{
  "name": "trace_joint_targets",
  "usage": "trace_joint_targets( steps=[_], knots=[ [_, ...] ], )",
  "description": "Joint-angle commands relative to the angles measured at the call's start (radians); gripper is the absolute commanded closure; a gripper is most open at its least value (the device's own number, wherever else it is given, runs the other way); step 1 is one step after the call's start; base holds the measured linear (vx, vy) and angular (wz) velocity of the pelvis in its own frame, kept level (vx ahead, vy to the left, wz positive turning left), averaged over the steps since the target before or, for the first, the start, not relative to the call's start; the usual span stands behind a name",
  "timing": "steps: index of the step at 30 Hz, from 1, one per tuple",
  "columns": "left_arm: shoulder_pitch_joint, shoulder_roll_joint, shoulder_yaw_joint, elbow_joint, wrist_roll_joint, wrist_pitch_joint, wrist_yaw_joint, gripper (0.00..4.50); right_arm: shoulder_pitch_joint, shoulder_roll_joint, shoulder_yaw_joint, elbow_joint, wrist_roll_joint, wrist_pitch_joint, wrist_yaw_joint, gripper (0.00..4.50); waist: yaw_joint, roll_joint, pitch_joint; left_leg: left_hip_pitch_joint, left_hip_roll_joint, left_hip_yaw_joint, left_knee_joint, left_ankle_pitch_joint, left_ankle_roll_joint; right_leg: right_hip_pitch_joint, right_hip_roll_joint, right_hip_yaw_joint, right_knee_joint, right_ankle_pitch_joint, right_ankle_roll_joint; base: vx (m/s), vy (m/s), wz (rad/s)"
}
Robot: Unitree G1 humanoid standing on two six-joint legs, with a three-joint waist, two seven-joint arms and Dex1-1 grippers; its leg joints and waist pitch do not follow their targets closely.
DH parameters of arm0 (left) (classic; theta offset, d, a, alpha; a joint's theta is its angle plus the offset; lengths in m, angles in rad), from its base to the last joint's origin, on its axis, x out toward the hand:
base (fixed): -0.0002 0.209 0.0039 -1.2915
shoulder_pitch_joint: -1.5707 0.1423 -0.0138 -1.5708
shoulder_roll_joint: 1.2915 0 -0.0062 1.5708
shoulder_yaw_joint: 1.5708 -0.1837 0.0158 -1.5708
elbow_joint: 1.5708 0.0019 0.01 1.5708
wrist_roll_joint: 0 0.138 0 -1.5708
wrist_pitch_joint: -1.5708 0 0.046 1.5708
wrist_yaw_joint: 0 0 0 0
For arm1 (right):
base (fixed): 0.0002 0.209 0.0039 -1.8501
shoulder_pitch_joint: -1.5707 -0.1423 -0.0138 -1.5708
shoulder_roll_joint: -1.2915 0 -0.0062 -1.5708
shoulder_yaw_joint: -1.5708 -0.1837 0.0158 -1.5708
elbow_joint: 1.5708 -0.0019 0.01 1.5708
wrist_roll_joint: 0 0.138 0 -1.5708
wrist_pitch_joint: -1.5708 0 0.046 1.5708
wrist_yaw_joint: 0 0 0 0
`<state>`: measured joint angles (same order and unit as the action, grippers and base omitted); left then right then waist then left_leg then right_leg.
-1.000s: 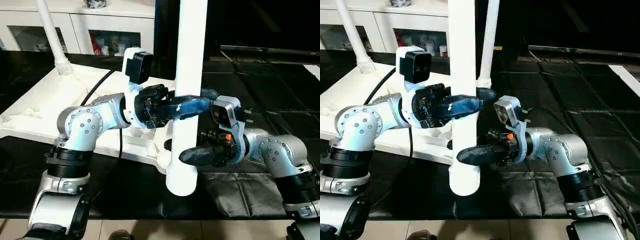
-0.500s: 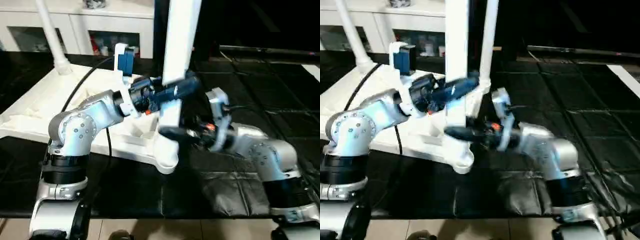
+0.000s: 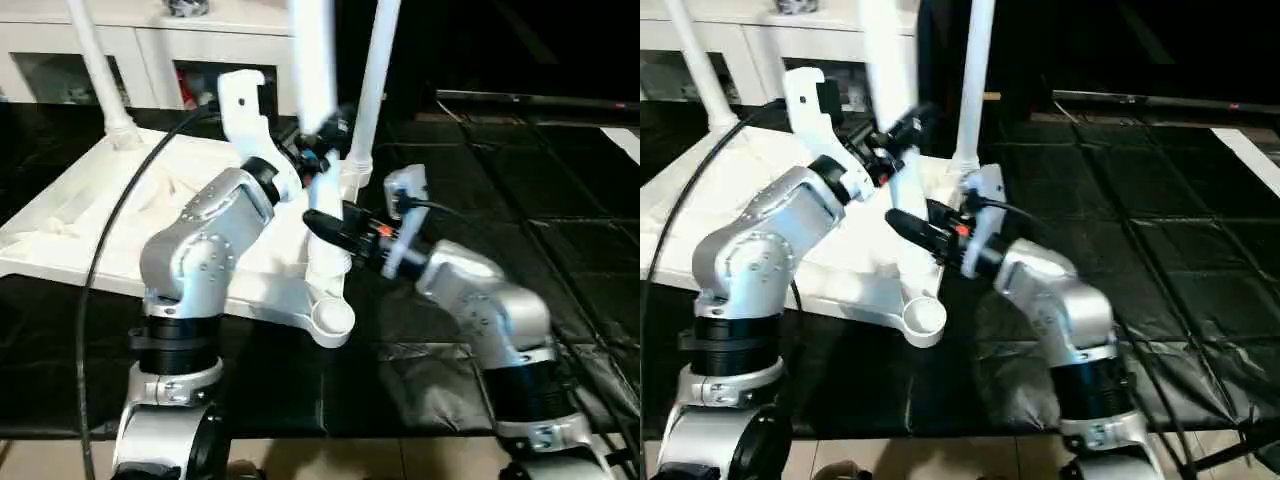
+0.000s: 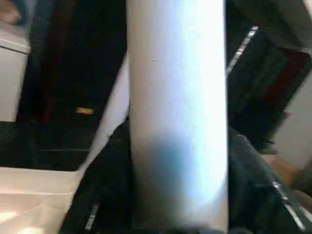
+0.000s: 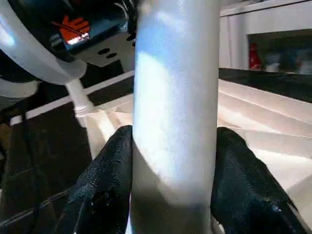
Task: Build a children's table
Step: Pick table leg
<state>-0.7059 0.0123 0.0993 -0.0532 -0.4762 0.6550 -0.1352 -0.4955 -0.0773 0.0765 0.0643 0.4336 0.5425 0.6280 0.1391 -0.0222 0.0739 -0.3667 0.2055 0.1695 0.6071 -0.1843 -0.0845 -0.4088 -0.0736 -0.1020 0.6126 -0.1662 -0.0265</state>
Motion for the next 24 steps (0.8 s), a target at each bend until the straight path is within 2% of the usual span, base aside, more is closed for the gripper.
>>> trace_joint_targets(
  steps=[1,6,8,14,18,20,21,22,24],
  knots=[
    [-0.002,0.003,-0.035,0.011,0.049,0.009,0.033,2.49,0.006,0.013,0.022,-0.036,-0.003,-0.02,-0.005,2.61,-0.005,0.003,-0.086,0.006,0.024,-0.008,-0.07,-0.117,-0.012,0.058,-0.067,0.056,-0.073,-0.231,-0.077,0.0,0.0,0.0],
    [-0.003,-0.019,-0.041,0.017,0.071,-0.002,0.078,2.61,0.011,0.029,0.029,-0.044,-0.028,-0.026,-0.038,2.61,-0.006,0.005,-0.085,0.004,0.022,-0.007,-0.07,-0.126,-0.013,0.062,-0.068,0.056,-0.07,-0.2,-0.102,0.0,0.0,0.0],
    [-0.005,-0.027,-0.04,0.017,0.063,-0.006,0.073,2.64,0.013,0.03,0.032,-0.046,-0.033,-0.029,-0.045,2.61,-0.007,0.002,-0.084,0.004,0.021,-0.007,-0.069,-0.131,-0.01,0.063,-0.069,0.057,-0.072,-0.215,-0.098,0.0,0.0,0.0],
    [-0.008,-0.017,-0.033,0.019,0.039,-0.007,0.019,2.65,0.013,0.015,0.03,-0.042,-0.021,-0.031,-0.016,2.61,-0.007,0.003,-0.082,0.006,0.021,-0.008,-0.071,-0.145,-0.009,0.06,-0.068,0.055,-0.077,-0.258,-0.078,0.0,0.0,0.0],
    [-0.005,0.006,-0.034,0.015,0.027,0.005,-0.014,2.66,-0.002,-0.011,0.012,-0.018,-0.004,-0.018,0.015,2.61,-0.008,0.002,-0.083,0.004,0.021,-0.007,-0.07,-0.133,-0.006,0.061,-0.068,0.056,-0.074,-0.234,-0.084,0.0,0.0,0.0],
    [-0.003,0.02,-0.039,0.009,0.017,0.013,-0.044,2.66,-0.015,-0.035,-0.003,0.001,0.024,0.016,0.051,2.61,-0.008,-0.001,-0.084,0.005,0.021,-0.007,-0.069,-0.128,-0.003,0.062,-0.067,0.056,-0.072,-0.221,-0.092,0.0,0.0,0.0],
    [-0.003,0.023,-0.04,0.008,0.015,0.014,-0.054,2.66,-0.019,-0.042,-0.008,0.006,0.036,0.03,0.064,2.26,-0.008,0.001,-0.083,0.005,0.021,-0.006,-0.069,-0.129,0.001,0.061,-0.067,0.056,-0.071,-0.218,-0.101,0.0,0.0,0.0],
    [-0.004,0.028,-0.044,0.007,0.013,0.015,-0.066,2.66,-0.026,-0.053,-0.017,0.015,0.045,0.047,0.071,1.91,-0.008,-0.001,-0.083,0.004,0.021,-0.005,-0.068,-0.128,0.003,0.062,-0.067,0.056,-0.072,-0.219,-0.103,0.0,0.0,0.0],
    [-0.006,0.031,-0.044,0.006,0.012,0.017,-0.072,2.66,-0.034,-0.062,-0.024,0.024,0.051,0.058,0.078,1.91,-0.006,-0.001,-0.084,0.005,0.021,-0.005,-0.068,-0.126,0.007,0.063,-0.069,0.056,-0.072,-0.225,-0.104,0.0,0.0,0.0]
  ],
)
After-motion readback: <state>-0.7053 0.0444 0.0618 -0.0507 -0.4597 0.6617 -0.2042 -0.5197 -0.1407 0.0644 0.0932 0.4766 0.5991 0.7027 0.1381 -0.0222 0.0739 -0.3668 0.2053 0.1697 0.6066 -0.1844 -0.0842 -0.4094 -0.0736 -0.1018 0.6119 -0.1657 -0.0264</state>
